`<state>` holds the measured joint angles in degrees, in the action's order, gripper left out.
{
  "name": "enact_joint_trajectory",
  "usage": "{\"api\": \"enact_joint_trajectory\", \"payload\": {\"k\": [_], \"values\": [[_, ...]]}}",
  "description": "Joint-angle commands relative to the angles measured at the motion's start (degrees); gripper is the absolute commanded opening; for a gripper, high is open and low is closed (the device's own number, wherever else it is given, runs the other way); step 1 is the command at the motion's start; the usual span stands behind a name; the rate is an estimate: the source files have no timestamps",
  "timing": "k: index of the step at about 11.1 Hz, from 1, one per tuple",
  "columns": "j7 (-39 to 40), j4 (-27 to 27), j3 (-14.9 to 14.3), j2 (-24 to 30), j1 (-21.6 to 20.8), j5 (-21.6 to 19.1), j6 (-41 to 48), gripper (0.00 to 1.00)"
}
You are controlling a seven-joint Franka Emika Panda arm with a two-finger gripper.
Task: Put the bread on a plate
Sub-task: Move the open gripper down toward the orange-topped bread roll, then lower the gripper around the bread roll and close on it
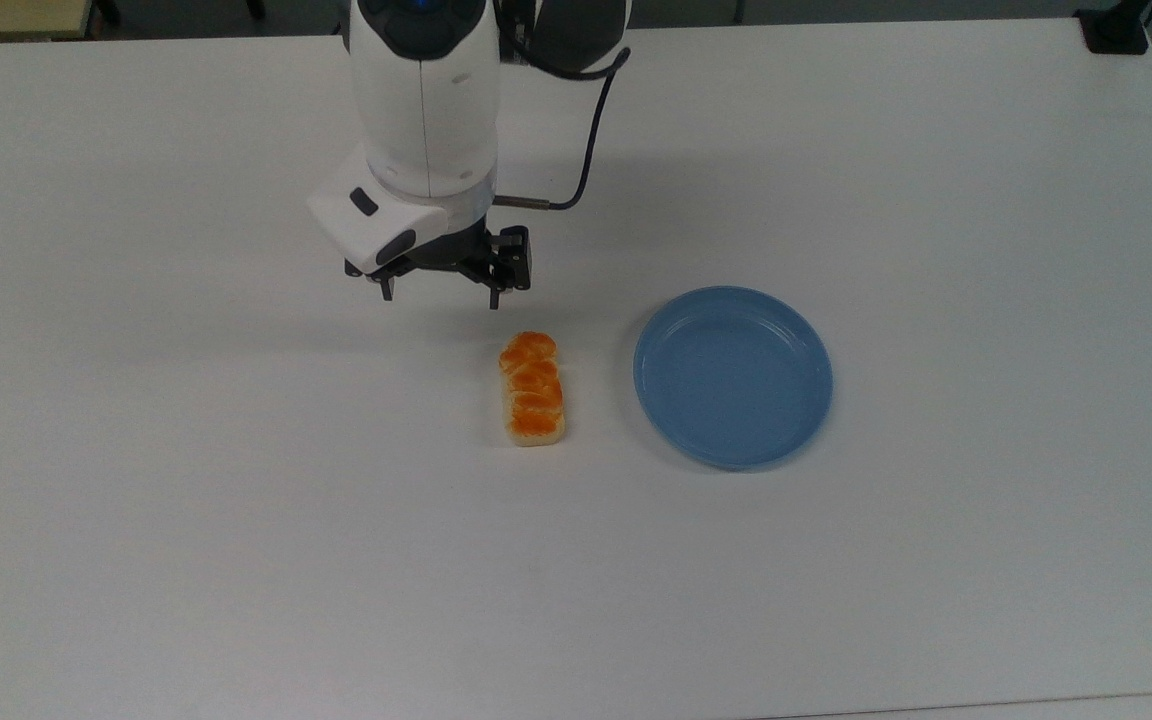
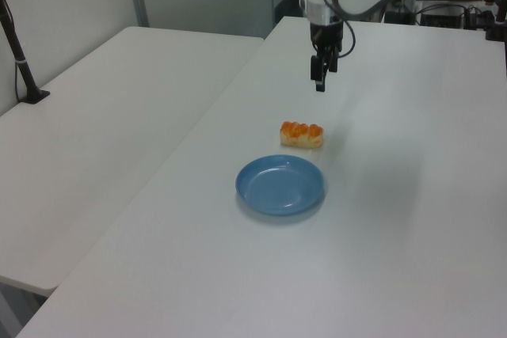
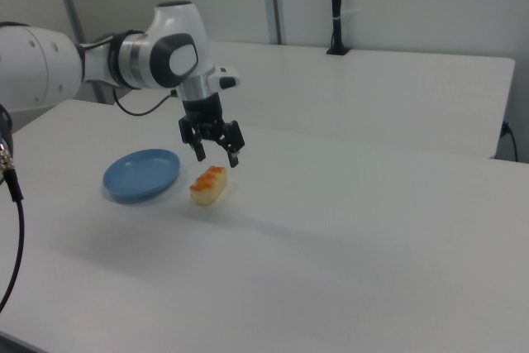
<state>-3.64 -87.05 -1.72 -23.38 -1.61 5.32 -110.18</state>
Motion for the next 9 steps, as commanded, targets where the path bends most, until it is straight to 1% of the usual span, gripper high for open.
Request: {"api": "enact_joint_trajectory", "payload": {"k": [1, 2, 4, 7, 9], "values": [[-0.2, 0.0, -0.2, -3.5, -1.1, 0.6, -3.8, 1.0], [-1.6, 0.5, 0.0, -4.8, -1.6, 0.4, -5.5, 1.0], [-6.1, 2.0, 0.0, -7.9, -4.0, 0.5, -7.8, 1.0], [-6.7, 2.4, 0.2, -9.1, -5.9, 0.0, -8.8, 1.0], [-6.6, 2.5, 0.2, -10.3, -6.2, 0.1, -9.4, 1.0]]}}
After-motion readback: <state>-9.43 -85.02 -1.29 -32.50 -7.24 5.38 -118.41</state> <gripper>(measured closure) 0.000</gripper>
